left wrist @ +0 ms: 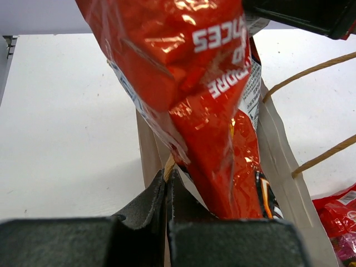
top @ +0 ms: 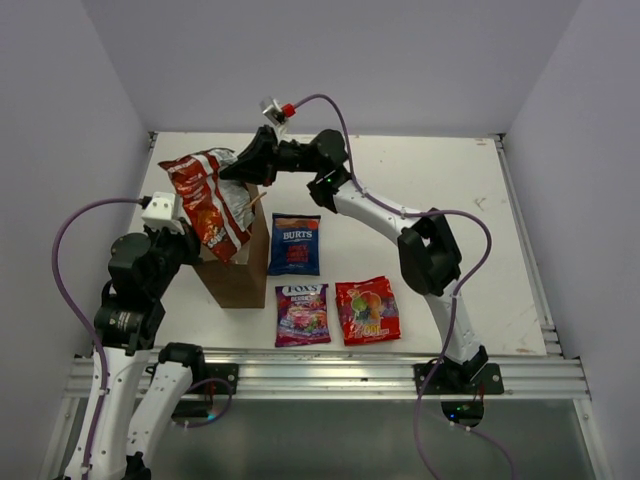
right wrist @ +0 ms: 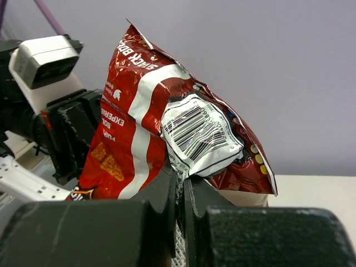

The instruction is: Place the snacks into the paper bag

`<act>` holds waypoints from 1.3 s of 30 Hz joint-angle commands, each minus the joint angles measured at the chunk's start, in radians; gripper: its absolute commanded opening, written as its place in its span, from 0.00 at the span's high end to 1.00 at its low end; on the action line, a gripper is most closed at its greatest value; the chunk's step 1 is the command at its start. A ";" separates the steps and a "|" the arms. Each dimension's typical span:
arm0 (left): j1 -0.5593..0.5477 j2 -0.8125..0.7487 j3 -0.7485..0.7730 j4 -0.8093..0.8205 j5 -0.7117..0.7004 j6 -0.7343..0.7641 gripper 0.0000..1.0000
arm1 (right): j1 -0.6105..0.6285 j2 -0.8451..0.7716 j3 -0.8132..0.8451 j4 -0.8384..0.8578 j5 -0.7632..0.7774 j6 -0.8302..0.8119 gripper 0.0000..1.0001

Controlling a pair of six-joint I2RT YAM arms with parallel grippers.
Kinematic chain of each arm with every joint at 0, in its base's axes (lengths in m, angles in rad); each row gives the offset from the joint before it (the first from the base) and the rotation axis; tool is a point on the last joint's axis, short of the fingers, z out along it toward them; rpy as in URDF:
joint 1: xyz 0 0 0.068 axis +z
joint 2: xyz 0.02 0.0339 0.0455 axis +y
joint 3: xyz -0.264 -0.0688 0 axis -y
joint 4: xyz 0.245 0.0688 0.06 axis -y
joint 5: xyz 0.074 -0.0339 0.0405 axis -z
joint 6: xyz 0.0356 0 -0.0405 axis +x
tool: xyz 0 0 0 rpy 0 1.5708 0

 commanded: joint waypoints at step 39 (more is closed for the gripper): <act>-0.008 -0.010 0.022 0.003 0.001 0.014 1.00 | -0.001 -0.465 -0.082 -0.533 0.200 -0.428 0.01</act>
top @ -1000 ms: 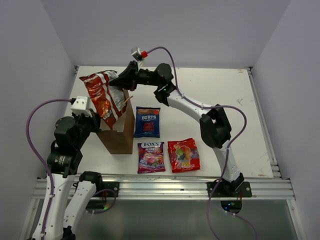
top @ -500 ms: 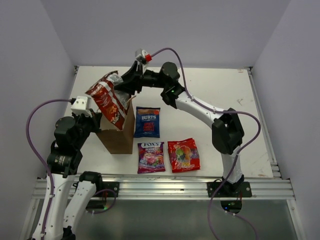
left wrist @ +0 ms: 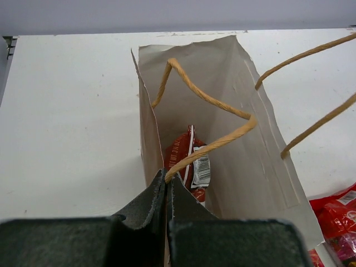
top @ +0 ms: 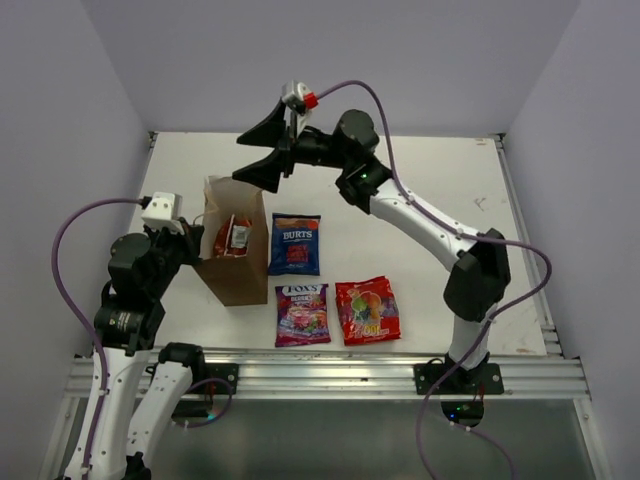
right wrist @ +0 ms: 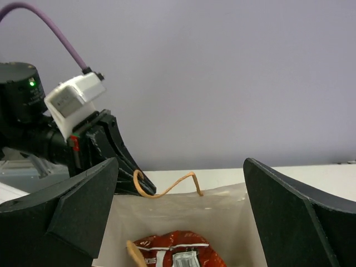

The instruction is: Place the snacks into the paper bag

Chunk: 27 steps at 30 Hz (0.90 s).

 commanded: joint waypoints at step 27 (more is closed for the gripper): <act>-0.008 -0.017 0.015 0.015 0.029 0.011 1.00 | 0.002 -0.637 -0.958 -1.070 1.044 0.056 0.01</act>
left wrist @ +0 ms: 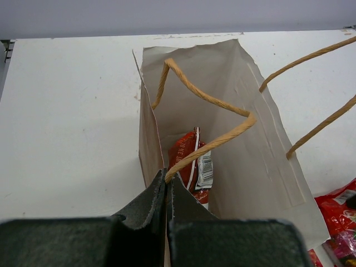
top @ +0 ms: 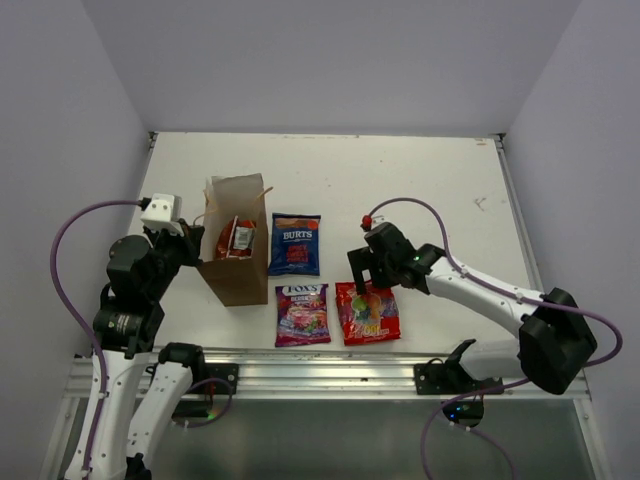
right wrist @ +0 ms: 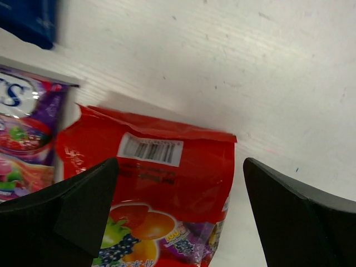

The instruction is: Place the snacks into the paper bag

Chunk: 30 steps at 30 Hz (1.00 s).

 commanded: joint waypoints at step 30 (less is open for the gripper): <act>-0.017 -0.010 0.013 0.019 0.021 0.011 1.00 | 0.001 -0.188 0.293 -0.026 -0.056 -0.128 1.00</act>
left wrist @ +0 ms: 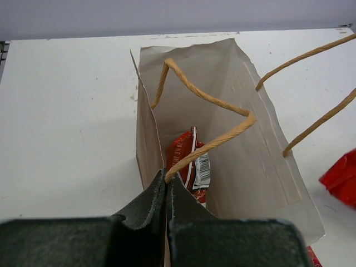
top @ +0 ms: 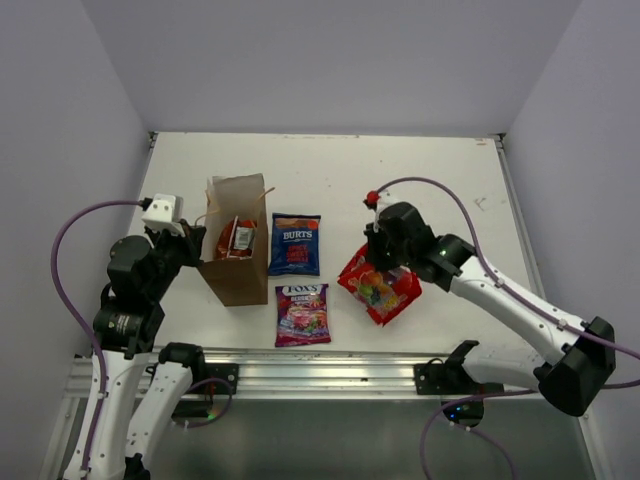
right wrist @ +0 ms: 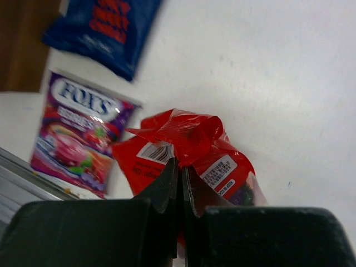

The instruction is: Place the snacks into the paper bag

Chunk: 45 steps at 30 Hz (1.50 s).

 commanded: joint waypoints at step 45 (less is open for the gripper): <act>-0.009 -0.037 0.007 0.022 0.000 0.014 1.00 | 0.236 0.653 1.023 0.872 -0.489 0.073 1.00</act>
